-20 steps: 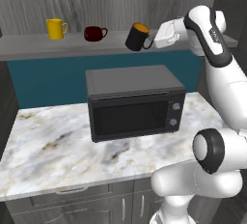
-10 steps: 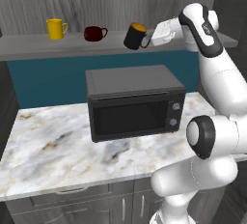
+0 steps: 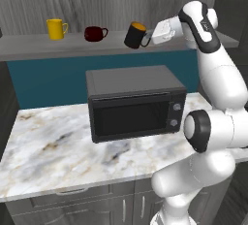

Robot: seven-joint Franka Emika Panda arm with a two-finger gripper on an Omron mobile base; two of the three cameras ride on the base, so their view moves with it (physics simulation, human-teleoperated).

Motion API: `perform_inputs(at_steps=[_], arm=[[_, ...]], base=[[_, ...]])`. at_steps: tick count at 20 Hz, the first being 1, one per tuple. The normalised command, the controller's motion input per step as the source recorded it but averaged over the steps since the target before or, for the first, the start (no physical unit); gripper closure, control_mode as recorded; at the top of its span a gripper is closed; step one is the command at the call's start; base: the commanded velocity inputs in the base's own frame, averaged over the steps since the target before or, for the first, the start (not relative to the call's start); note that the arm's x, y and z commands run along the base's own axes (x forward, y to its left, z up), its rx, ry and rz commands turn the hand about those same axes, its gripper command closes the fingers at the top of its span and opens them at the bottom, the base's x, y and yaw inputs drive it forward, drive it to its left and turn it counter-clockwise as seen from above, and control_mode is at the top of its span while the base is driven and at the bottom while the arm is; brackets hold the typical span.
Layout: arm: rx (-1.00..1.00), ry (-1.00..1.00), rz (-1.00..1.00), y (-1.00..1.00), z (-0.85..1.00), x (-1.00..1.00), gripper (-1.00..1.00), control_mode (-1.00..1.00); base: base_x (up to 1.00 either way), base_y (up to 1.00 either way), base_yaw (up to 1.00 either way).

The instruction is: Pick the mug on the counter and place it in the cabinet with the handle facing the right, like the mugs already inside.

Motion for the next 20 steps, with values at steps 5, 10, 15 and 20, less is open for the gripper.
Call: perform_inputs(at_steps=[5, 10, 15, 20], arm=[[-0.01, 0.0, 0.0, 0.0, 0.0, 0.07, 1.0, -1.0], [-0.03, 0.0, 0.0, 0.0, 0.0, 0.2, 1.0, -1.0], [-0.01, 0.0, 0.0, 0.0, 0.0, 0.21, 1.0, -1.0], [0.0, 0.0, 0.0, 0.0, 0.0, 0.22, 1.0, -1.0]], base=[[0.0, 0.0, 0.0], [0.0, 0.0, 0.0], [0.0, 0.0, 0.0], [0.0, 0.0, 0.0]])
